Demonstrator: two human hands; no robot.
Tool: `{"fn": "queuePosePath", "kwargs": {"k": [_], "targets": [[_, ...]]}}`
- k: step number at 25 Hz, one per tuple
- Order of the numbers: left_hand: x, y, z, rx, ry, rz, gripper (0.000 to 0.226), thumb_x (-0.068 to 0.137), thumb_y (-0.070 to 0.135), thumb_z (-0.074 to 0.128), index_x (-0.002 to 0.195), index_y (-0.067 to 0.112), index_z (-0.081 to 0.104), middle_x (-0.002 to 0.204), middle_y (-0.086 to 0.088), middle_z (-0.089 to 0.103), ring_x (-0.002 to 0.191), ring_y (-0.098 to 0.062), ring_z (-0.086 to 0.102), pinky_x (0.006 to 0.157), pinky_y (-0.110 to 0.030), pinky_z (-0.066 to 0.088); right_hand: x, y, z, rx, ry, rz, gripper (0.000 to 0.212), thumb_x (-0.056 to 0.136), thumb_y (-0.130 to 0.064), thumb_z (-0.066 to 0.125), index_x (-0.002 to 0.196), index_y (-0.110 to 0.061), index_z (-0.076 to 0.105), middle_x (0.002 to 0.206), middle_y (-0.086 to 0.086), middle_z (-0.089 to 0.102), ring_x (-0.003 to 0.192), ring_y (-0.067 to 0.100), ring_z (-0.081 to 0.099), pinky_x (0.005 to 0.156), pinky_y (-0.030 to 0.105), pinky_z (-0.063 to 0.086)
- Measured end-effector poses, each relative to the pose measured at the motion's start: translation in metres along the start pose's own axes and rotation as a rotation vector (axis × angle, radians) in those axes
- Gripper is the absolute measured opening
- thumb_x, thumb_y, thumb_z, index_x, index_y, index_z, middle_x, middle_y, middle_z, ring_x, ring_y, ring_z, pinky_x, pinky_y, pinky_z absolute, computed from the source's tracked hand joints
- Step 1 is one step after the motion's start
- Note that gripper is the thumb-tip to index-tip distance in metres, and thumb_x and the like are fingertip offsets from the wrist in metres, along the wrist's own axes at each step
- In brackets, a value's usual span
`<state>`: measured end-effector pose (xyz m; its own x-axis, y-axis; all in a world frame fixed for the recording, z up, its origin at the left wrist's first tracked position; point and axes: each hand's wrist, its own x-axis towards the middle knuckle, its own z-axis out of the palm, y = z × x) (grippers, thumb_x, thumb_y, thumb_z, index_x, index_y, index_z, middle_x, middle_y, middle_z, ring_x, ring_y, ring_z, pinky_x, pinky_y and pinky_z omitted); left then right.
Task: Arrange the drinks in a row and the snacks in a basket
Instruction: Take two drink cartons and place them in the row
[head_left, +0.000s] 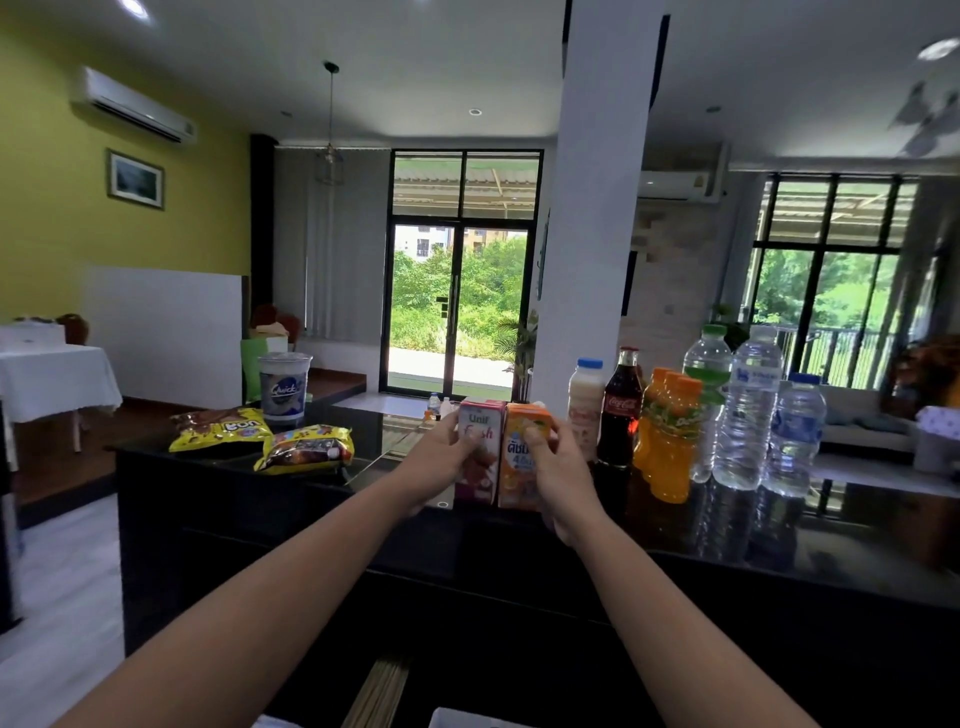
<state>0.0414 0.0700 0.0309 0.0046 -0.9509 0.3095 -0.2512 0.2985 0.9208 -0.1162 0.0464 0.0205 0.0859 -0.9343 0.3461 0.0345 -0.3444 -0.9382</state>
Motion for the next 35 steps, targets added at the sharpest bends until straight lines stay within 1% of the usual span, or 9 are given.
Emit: {"fn": "queuePosePath", "kwargs": {"k": [3,5,8,11,17,27,31,33,35], "targets": [[-0.008,-0.008,0.009,0.263,0.061,0.027,0.031,0.091,0.012,0.060,0.119,0.017,0.051,0.112,0.001,0.068,0.099,-0.013,0.064,0.089,-0.032,0.052,-0.004,0.003,-0.005,-0.161,0.001,-0.117,0.038,0.094,-0.015,0.057,0.099,-0.052,0.047,0.110,-0.010,0.061,0.102,0.017,0.065,0.079,0.045,0.060],[-0.012,-0.013,0.012,0.329,0.117,0.067,0.038,0.086,0.009,0.065,0.120,0.020,0.049,0.110,0.005,0.066,0.093,-0.008,0.061,0.082,-0.025,0.048,-0.006,0.009,-0.011,-0.361,0.018,-0.241,0.060,0.086,-0.002,0.063,0.117,-0.048,0.040,0.123,-0.008,0.052,0.108,0.014,0.061,0.082,0.038,0.059],[-0.005,-0.018,0.009,0.389,0.121,0.093,0.042,0.084,0.010,0.068,0.117,0.024,0.048,0.098,0.012,0.062,0.083,-0.001,0.058,0.074,-0.018,0.045,-0.007,0.017,-0.012,-0.663,0.024,-0.303,0.098,0.084,-0.002,0.064,0.147,-0.046,0.002,0.138,-0.005,0.037,0.102,0.010,0.056,0.080,0.034,0.059],[0.008,-0.021,0.007,0.400,0.108,0.095,0.040,0.083,0.009,0.069,0.116,0.023,0.050,0.099,0.013,0.063,0.086,-0.001,0.061,0.065,-0.010,0.042,-0.002,0.024,-0.007,-0.716,0.093,-0.360,0.091,0.088,-0.003,0.058,0.144,-0.048,0.002,0.133,0.005,0.044,0.090,0.016,0.062,0.071,0.038,0.061],[0.045,-0.033,0.013,0.446,0.158,0.079,0.043,0.081,0.013,0.071,0.118,0.019,0.049,0.110,0.000,0.069,0.102,-0.018,0.064,0.088,-0.035,0.051,0.033,0.031,-0.002,-0.825,0.108,-0.335,0.085,0.088,-0.001,0.055,0.144,-0.042,0.006,0.121,0.008,0.044,0.087,0.023,0.062,0.068,0.043,0.060],[0.124,-0.054,0.025,0.486,0.163,0.046,0.042,0.081,0.008,0.068,0.114,0.017,0.043,0.107,-0.005,0.067,0.098,-0.023,0.064,0.080,-0.036,0.054,0.088,0.040,0.001,-0.901,0.178,-0.254,0.068,0.095,-0.016,0.048,0.147,-0.037,0.009,0.118,0.008,0.043,0.098,0.021,0.052,0.082,0.037,0.054],[0.148,-0.057,0.037,0.488,0.156,0.027,0.038,0.083,0.006,0.065,0.113,0.015,0.042,0.124,-0.010,0.057,0.105,-0.026,0.061,0.081,-0.034,0.053,0.117,0.051,-0.009,-1.010,0.209,-0.172,0.052,0.098,-0.020,0.044,0.146,-0.030,0.027,0.132,0.015,0.045,0.114,0.036,0.049,0.094,0.050,0.045],[0.156,-0.064,0.044,0.468,0.168,0.039,0.038,0.084,0.004,0.063,0.113,0.016,0.043,0.136,-0.013,0.050,0.109,-0.027,0.060,0.082,-0.031,0.051,0.125,0.059,-0.012,-1.069,0.233,-0.273,0.040,0.098,-0.040,0.044,0.137,-0.033,0.039,0.125,0.006,0.055,0.110,0.028,0.056,0.092,0.050,0.047],[0.160,-0.069,0.048,0.459,0.171,0.053,0.039,0.084,0.004,0.064,0.113,0.018,0.043,0.129,-0.010,0.058,0.108,-0.026,0.061,0.086,-0.035,0.052,0.125,0.061,-0.014,-1.050,0.308,-0.366,0.053,0.087,-0.076,0.032,0.117,-0.037,0.053,0.106,-0.007,0.066,0.097,0.012,0.064,0.086,0.044,0.052]]}}
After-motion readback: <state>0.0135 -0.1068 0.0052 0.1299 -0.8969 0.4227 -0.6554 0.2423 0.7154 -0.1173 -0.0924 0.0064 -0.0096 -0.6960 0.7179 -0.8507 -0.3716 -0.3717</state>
